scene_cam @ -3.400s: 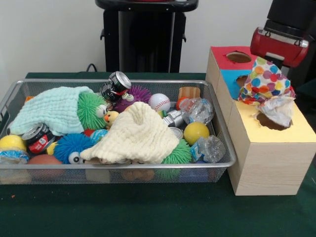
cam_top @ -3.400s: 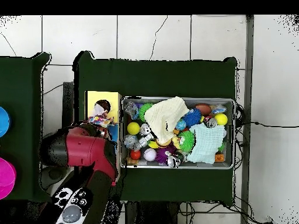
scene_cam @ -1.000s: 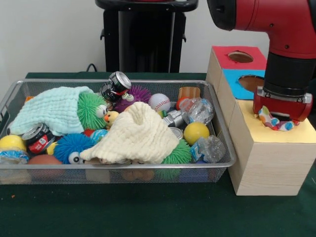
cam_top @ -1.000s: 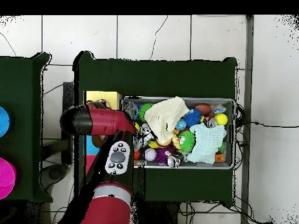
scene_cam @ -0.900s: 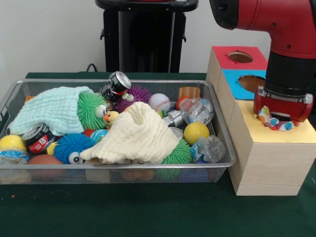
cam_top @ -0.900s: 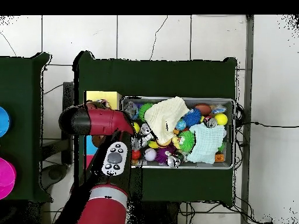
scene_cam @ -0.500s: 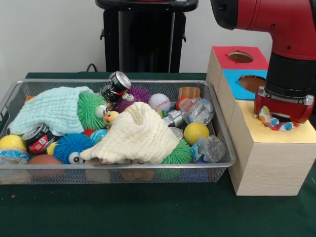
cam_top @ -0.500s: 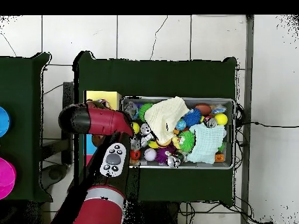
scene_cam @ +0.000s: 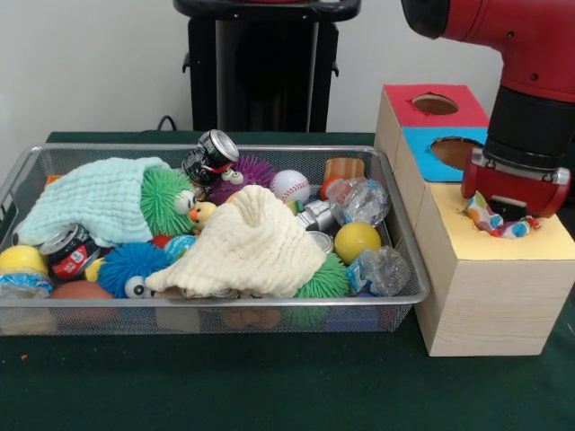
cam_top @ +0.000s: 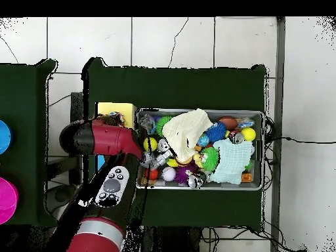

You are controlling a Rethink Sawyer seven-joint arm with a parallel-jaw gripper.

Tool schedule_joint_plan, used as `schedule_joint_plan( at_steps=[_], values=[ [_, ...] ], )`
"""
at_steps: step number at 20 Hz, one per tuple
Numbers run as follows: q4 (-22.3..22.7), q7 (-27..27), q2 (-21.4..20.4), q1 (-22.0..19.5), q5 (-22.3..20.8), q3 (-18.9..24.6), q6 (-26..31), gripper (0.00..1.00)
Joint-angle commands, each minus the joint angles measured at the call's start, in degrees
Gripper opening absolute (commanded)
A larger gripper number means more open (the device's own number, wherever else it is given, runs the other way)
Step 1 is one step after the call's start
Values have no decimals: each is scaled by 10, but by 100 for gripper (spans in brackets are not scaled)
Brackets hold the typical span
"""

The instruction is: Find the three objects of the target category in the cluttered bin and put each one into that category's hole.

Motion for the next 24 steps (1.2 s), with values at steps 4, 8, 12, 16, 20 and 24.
schedule_joint_plan(
  at_steps=[4,8,12,16,20,24],
  values=[
    [34,123,-10,18,1,-11,31,0],
    [32,111,-18,10,2,-10,44,0],
    [22,105,-10,7,-1,-10,39,0],
    [18,112,-5,20,-4,-24,37,0],
    [17,118,-16,32,-5,-41,58,0],
    [14,119,-30,40,-5,-56,92,0]
  ],
)
